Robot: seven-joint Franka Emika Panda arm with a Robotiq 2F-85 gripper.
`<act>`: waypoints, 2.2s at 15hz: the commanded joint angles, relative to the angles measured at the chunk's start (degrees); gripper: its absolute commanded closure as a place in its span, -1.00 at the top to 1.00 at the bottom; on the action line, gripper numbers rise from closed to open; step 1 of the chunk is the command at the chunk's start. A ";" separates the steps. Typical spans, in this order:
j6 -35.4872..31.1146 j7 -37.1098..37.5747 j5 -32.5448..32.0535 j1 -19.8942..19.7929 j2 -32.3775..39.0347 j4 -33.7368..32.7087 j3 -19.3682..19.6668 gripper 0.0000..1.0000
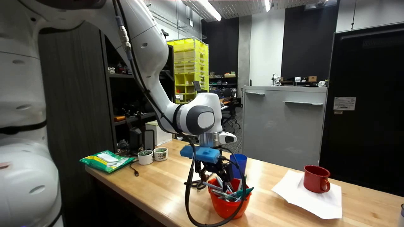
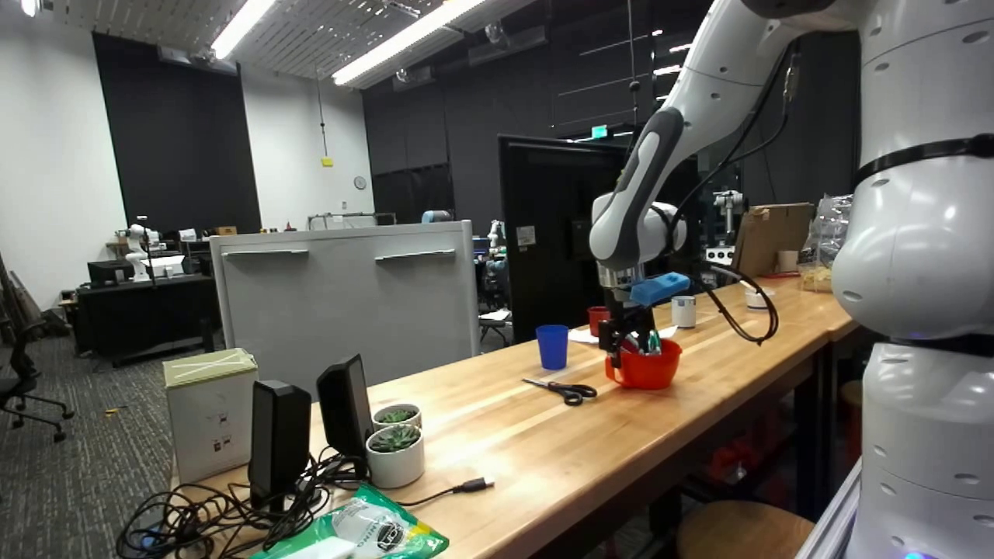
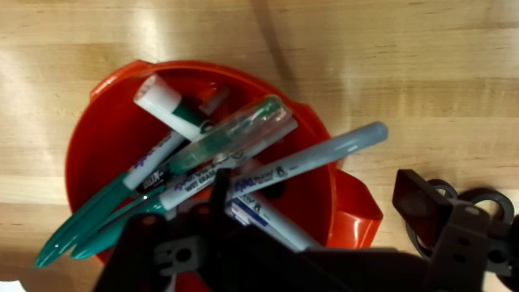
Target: Move the orange cup forward
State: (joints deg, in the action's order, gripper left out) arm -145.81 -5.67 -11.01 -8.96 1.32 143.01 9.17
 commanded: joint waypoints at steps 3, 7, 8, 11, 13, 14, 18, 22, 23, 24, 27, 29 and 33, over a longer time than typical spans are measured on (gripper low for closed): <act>-1.78 -0.20 0.54 0.06 2.27 -0.53 -0.12 1.00; -2.28 -0.13 0.45 0.08 3.27 -0.87 -0.12 0.50; -2.30 -0.08 0.30 0.10 3.20 -0.89 -0.12 0.49; -2.23 -0.01 0.14 0.14 2.87 -1.31 -0.15 0.16; -2.24 -0.16 0.26 0.15 2.77 -1.61 -0.18 -0.13; -2.20 -0.23 0.34 0.16 2.65 -1.62 -0.19 -0.13; -1.81 -0.50 0.48 0.25 2.06 -1.89 -0.24 -0.24; -1.83 -0.43 0.38 0.29 2.15 -1.98 -0.27 -0.28; -1.76 -0.37 0.31 0.30 2.17 -2.00 -0.28 -0.28; -1.54 -0.08 0.07 0.36 2.15 -2.05 -0.28 -0.28; -1.22 0.44 -0.81 0.46 1.73 -1.95 -0.26 0.74; -0.53 -0.54 -0.34 0.58 1.40 -1.52 -0.48 0.94; 1.41 -1.07 -0.90 1.21 0.51 -1.19 -0.97 1.00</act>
State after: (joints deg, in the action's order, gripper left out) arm -146.37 -6.18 -11.23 -8.25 3.63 140.97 8.68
